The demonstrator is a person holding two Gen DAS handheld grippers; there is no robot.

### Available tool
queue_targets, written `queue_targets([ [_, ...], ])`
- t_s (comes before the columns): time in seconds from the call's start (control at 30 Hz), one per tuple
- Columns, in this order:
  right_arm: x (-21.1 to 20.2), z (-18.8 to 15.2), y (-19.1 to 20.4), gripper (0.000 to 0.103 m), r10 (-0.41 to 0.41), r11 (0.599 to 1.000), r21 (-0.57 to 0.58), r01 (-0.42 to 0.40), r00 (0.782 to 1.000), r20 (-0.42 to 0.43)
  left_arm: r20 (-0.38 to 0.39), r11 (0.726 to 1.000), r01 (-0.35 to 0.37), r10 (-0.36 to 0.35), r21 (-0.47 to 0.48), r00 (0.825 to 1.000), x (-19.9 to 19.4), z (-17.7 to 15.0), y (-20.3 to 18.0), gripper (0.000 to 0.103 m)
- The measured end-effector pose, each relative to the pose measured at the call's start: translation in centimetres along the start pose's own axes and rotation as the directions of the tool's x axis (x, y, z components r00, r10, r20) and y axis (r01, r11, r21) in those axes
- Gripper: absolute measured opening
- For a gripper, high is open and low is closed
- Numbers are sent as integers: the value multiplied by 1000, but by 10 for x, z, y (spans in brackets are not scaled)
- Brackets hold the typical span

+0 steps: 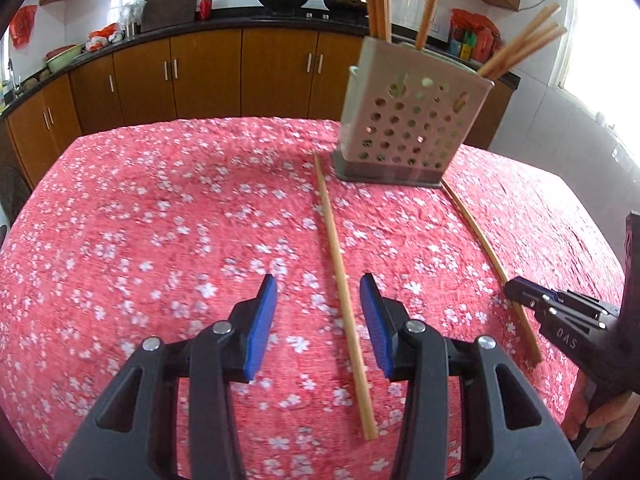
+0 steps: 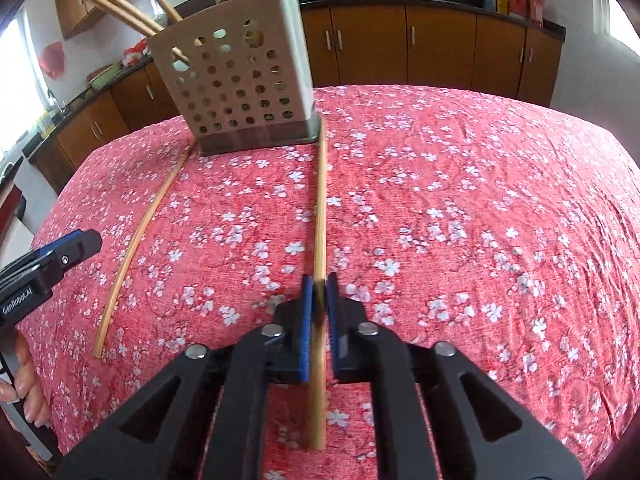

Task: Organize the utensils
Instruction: 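Lower to the table and close the right tool on a chopstick while the left grasps one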

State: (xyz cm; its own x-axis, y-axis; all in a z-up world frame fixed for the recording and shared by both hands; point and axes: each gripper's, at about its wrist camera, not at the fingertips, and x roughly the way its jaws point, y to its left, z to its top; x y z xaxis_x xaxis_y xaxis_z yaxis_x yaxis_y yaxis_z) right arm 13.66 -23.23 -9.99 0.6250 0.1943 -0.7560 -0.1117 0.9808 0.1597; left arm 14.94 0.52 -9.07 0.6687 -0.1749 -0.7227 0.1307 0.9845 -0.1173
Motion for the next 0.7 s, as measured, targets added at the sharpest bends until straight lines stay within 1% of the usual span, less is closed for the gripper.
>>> queue_targets([
  [0.1,0,3,-11,7,-30,999,29,30,1000,10,-17,1000,2,-2,16,1000,7,-1,-8,43],
  [0.2,-3,5,-22,7,-44,997,68,43,999,13,-39,999,-12,14,30,999,16,-3,-14,42],
  [0.23,-4,5,-25,7,-45,996,74,44,999,13,-50,999,-25,26,32,998,21,-4,-16,37],
  [0.27,-5,5,-28,7,-50,996,78,49,999,14,-57,999,-31,33,33,998,24,-4,-16,31],
  [0.3,-5,5,-30,7,-51,996,80,50,999,14,-66,999,-39,41,34,997,27,-4,-17,27],
  [0.37,-5,6,-30,7,-51,996,79,49,999,14,-60,997,-73,75,40,995,30,-4,-17,12],
  [0.4,-5,6,-30,7,-51,996,77,50,999,14,-61,996,-81,83,37,995,31,-3,-16,9],
  [0.47,-4,7,-32,7,-50,996,77,48,999,15,-63,996,-89,90,22,994,32,-1,-10,8],
  [0.63,-4,10,-33,7,-50,996,78,49,999,18,-63,990,-139,137,-27,989,33,7,22,8],
  [0.7,0,14,-32,7,-60,996,74,59,998,19,-66,988,-146,142,-46,988,33,10,33,8],
])
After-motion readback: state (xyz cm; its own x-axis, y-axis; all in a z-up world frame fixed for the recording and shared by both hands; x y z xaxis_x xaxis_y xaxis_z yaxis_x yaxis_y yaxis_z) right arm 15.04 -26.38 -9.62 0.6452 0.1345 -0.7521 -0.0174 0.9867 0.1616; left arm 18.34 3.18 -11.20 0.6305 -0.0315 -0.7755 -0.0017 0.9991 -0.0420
